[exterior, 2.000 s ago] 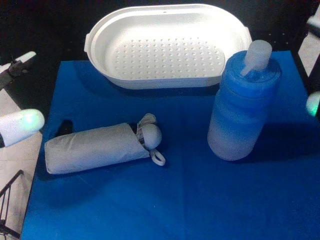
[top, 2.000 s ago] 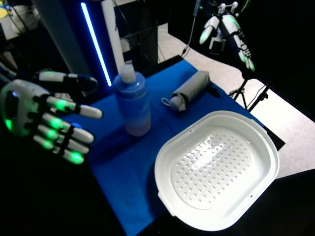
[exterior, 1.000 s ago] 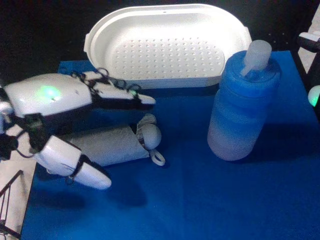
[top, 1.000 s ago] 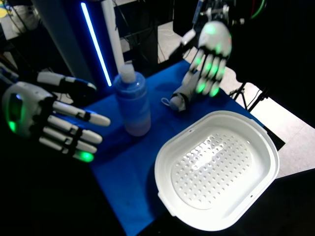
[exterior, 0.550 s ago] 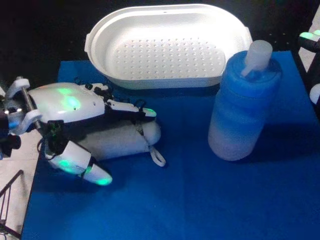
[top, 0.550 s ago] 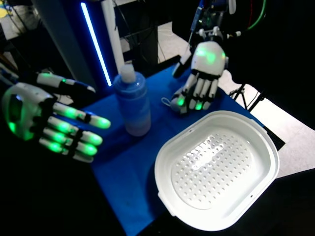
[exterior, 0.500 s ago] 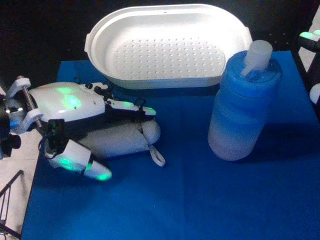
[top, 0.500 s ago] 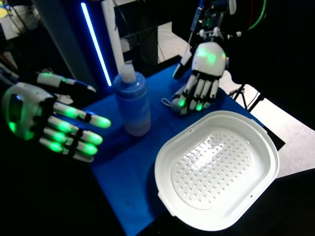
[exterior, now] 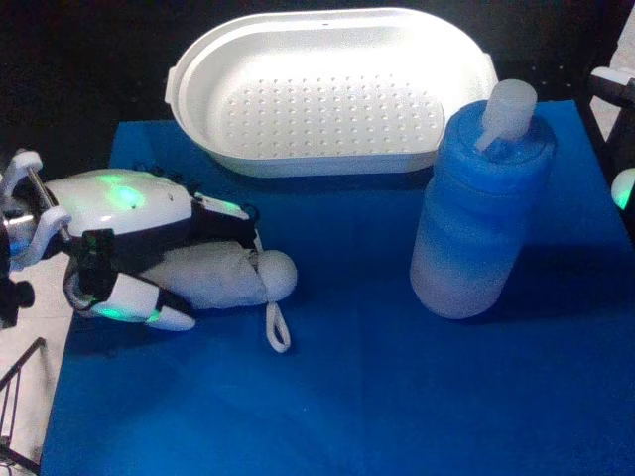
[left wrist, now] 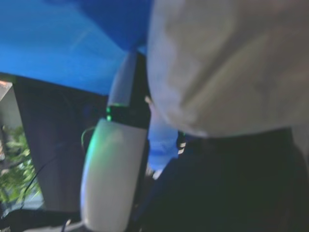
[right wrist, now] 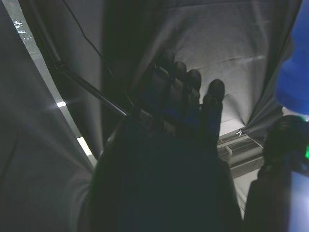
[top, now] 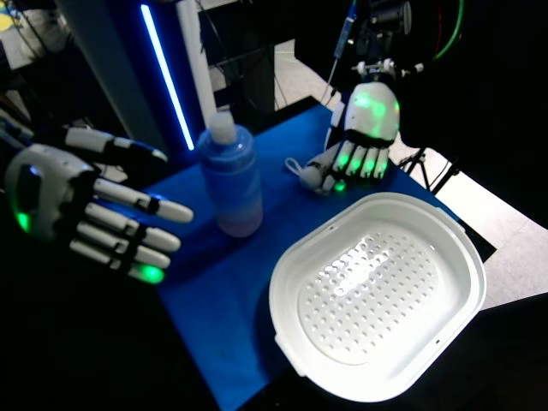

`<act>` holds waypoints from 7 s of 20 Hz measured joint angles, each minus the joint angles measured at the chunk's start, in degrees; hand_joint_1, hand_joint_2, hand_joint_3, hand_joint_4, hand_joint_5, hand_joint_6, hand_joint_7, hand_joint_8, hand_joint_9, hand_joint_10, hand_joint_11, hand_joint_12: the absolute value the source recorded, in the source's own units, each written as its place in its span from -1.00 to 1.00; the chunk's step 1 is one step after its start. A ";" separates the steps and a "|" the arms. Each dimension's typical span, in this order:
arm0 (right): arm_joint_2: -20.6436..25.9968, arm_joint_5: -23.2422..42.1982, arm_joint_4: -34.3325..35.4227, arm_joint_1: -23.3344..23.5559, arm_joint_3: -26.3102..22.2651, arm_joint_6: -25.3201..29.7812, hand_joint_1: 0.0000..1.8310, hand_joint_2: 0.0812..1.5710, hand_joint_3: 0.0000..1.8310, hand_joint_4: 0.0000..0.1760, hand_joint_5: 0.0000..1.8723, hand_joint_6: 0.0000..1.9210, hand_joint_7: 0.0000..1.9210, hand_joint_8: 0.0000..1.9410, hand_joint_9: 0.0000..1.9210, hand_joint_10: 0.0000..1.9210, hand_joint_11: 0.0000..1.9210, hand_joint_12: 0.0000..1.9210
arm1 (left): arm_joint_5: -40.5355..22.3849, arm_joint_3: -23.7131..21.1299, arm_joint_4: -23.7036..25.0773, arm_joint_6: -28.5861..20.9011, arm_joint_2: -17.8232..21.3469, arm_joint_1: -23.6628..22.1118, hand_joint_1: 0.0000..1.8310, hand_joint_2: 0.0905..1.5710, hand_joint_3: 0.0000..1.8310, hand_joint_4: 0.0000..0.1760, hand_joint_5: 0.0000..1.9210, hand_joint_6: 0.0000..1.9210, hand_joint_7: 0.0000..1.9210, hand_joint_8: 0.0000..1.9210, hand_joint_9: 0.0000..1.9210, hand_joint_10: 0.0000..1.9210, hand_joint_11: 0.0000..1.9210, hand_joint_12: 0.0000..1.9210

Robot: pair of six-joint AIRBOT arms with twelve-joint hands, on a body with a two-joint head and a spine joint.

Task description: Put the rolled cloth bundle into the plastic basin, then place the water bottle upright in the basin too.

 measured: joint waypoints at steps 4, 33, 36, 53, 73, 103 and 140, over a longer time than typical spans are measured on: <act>-0.22 -0.02 0.11 0.00 0.00 0.00 -0.66 0.69 -1.00 0.01 -0.71 -1.00 -0.77 -1.00 -0.84 -1.00 -0.85 -1.00 | -1.73 0.00 -3.61 0.59 0.94 0.63 0.83 0.45 -1.00 1.00 -0.23 1.00 0.20 1.00 0.56 1.00 0.69 1.00; -3.74 -0.22 -1.51 0.02 4.00 2.45 -0.59 0.72 -1.00 -0.21 -0.70 -1.00 -0.78 -1.00 -0.82 -1.00 -0.82 -1.00 | 5.14 34.86 -9.31 3.96 -26.27 -25.64 0.91 0.43 -1.00 1.00 -0.13 1.00 0.04 1.00 0.27 1.00 0.42 1.00; -4.46 -0.26 -1.88 0.68 4.81 3.02 -0.62 0.72 -1.00 -0.33 -0.68 -1.00 -0.77 -1.00 -0.83 -1.00 -0.83 -1.00 | 8.04 40.57 -9.16 0.39 -29.88 -25.31 0.95 0.42 -1.00 1.00 -0.02 1.00 0.13 1.00 0.35 1.00 0.47 1.00; -6.67 -0.31 -3.45 1.92 6.75 5.05 -0.56 0.73 -1.00 -0.18 -0.71 -1.00 -0.77 -1.00 -0.80 -1.00 -0.80 -1.00 | 14.97 48.52 -8.39 -2.12 -36.39 -22.95 -0.19 0.31 -1.00 -0.25 -0.34 -0.98 -0.33 -0.86 -0.31 -0.48 -0.49 0.26; -2.34 -0.26 -4.24 1.92 3.69 6.58 -0.26 0.18 -1.00 1.00 -1.00 -1.00 -1.00 -1.00 -0.97 -1.00 -0.87 -1.00 | -6.19 21.09 -14.62 -2.34 -10.71 -12.15 -0.62 0.03 -1.00 1.00 -1.00 -1.00 -1.00 -1.00 -1.00 -1.00 -1.00 -1.00; -16.24 -0.79 -7.74 12.52 9.18 9.49 0.08 0.28 -1.00 -1.00 -0.30 -0.99 -0.35 -0.99 -0.43 -0.99 -0.53 -0.82 | -48.52 -8.76 -44.39 5.33 3.87 24.92 -0.27 -0.01 -1.00 1.00 -1.00 -1.00 -1.00 -1.00 -1.00 -1.00 -1.00 -1.00; -14.49 -17.75 -15.89 38.86 21.27 3.37 -0.24 0.84 -1.00 -0.17 -0.50 0.90 -0.19 0.94 -0.03 1.00 0.10 1.00 | -48.26 -8.70 -44.96 3.87 2.01 25.62 -0.42 0.05 -1.00 1.00 -1.00 -1.00 -1.00 -1.00 -1.00 -1.00 -1.00 -1.00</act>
